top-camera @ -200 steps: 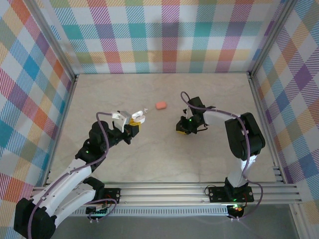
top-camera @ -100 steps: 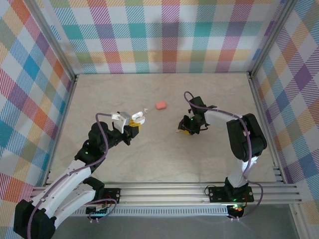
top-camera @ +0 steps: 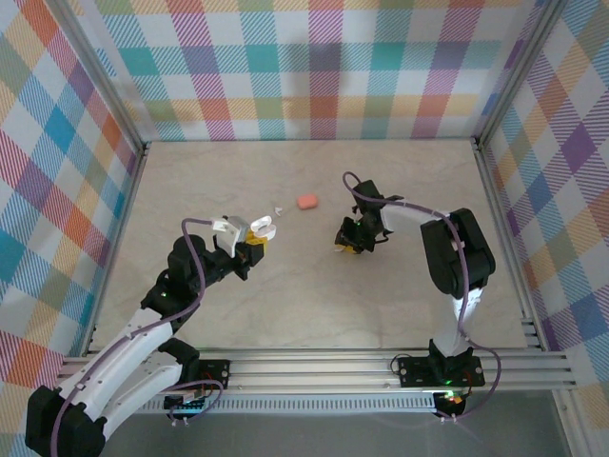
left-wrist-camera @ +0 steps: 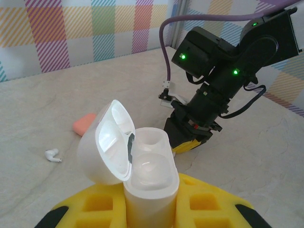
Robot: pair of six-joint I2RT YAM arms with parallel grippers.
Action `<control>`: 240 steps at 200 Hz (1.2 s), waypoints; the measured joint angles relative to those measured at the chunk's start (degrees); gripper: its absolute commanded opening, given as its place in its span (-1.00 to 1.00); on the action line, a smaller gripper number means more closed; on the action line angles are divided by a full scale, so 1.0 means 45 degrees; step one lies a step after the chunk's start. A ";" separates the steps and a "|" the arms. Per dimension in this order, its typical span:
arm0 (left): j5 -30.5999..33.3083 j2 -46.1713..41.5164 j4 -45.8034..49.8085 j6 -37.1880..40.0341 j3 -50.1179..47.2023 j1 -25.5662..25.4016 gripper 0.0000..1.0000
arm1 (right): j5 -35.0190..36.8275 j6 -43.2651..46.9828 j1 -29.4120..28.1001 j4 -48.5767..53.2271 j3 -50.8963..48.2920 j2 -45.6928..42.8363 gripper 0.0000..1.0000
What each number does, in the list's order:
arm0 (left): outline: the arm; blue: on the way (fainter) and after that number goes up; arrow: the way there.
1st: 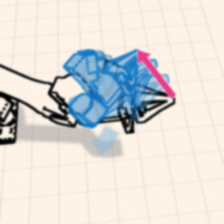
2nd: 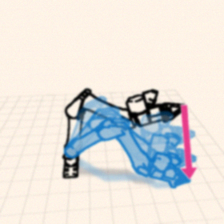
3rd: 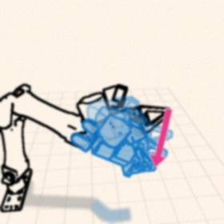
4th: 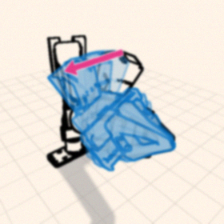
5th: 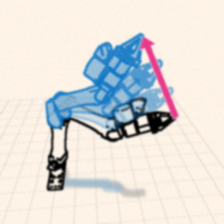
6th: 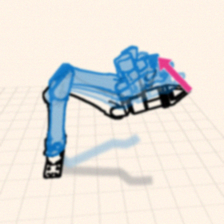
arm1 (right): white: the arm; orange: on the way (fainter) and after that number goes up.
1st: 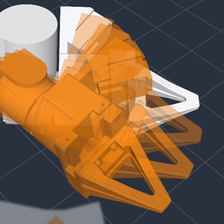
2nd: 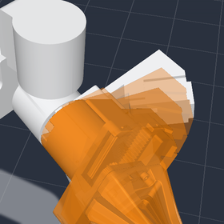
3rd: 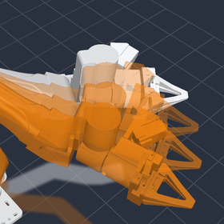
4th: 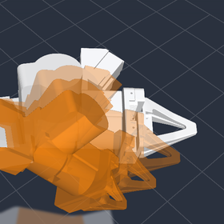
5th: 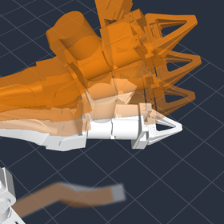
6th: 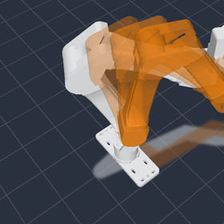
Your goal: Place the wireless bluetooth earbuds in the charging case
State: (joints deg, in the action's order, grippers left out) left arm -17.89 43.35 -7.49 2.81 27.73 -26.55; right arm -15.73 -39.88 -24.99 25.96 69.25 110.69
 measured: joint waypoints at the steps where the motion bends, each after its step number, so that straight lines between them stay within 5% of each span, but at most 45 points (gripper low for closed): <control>1: -0.0005 -0.0010 0.0000 0.0005 -0.0010 0.0000 -1.00 | 0.0005 0.0005 0.0000 0.0010 0.0015 0.0000 -0.56; 98: -0.0913 0.0219 0.0010 0.0102 -0.0063 0.0000 -1.00 | 0.0913 0.1622 -0.0500 0.0918 0.0544 -0.0442 -0.73; 166: -0.3230 0.1554 -0.0525 0.0141 0.0010 0.0000 -1.00 | 0.2307 0.4998 -0.1020 0.2123 0.2118 -0.3881 -0.78; 240: -0.3939 0.2448 -0.0782 0.0204 0.0821 0.0000 -1.00 | 0.3453 0.7524 -0.3084 0.2973 0.3483 -0.5814 -0.79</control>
State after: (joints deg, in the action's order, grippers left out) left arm -35.62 54.37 -11.00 3.73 31.42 -26.55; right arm -0.19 -6.02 -38.87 39.33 84.93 84.53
